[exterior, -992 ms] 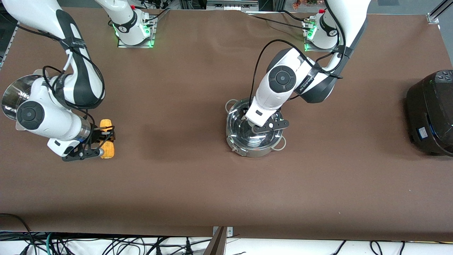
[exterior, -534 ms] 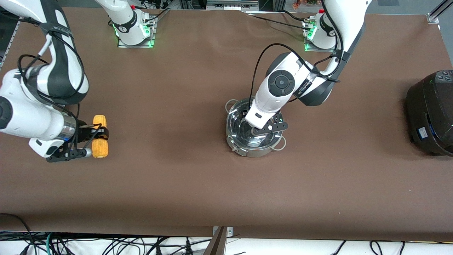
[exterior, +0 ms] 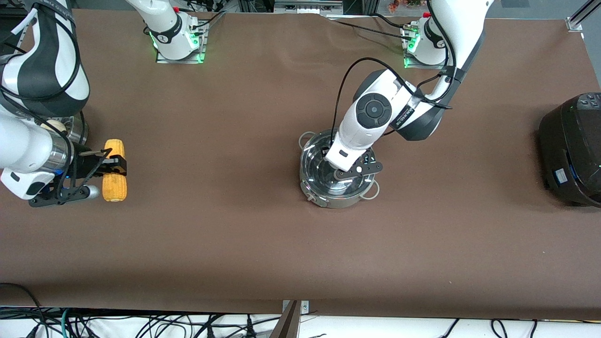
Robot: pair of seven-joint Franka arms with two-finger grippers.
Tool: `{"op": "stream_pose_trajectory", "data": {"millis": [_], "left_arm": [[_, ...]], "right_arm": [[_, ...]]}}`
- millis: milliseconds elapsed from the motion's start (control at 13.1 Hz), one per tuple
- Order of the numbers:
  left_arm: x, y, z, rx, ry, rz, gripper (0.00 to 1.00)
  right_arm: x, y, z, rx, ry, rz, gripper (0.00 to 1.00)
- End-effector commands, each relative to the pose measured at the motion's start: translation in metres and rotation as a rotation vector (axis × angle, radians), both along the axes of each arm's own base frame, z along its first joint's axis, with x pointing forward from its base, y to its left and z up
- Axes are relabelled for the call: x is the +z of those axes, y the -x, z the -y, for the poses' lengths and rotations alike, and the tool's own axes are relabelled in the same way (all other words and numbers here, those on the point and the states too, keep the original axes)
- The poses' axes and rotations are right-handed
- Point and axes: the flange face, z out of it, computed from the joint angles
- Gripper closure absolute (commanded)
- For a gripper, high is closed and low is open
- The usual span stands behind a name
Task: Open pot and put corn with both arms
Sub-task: 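Lift the lid with the left gripper while the right gripper carries corn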
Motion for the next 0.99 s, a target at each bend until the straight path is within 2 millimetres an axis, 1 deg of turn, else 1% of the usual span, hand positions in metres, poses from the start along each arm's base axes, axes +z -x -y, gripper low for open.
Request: {"op": "stream_pose_trajectory", "data": {"millis": [0, 76, 153, 305, 534, 610, 763, 839, 915], "left_arm": [[0.008, 0.001, 0.000, 0.000, -0.016, 0.018, 1.00], [0.009, 0.002, -0.002, -0.001, -0.025, 0.008, 1.00], [0.015, 0.003, -0.004, -0.002, -0.031, 0.006, 1.00], [0.031, 0.003, -0.016, -0.001, -0.056, -0.005, 1.00], [0.071, -0.004, -0.052, 0.041, -0.070, -0.010, 1.00], [0.082, -0.006, -0.064, 0.020, -0.071, -0.006, 1.00], [0.098, -0.017, -0.097, -0.005, -0.026, -0.015, 1.00], [0.103, -0.024, -0.118, -0.025, -0.016, -0.016, 1.00], [0.102, -0.028, -0.135, -0.066, -0.014, -0.027, 1.00]], "right_arm": [[0.006, 0.003, -0.003, 0.001, -0.012, -0.010, 0.97], [0.008, 0.003, -0.003, 0.000, -0.015, -0.008, 0.97], [0.009, 0.003, -0.003, 0.000, -0.019, -0.006, 0.97], [0.009, 0.003, -0.008, 0.007, -0.021, -0.005, 0.97], [0.009, 0.004, -0.019, 0.012, -0.020, -0.006, 0.97], [0.009, 0.004, -0.021, -0.001, -0.020, -0.007, 0.97], [0.010, 0.008, -0.042, -0.012, -0.021, -0.012, 0.97], [0.010, 0.011, -0.065, -0.032, -0.017, -0.015, 0.97], [0.011, 0.014, -0.080, -0.070, -0.009, -0.018, 0.97]]}}
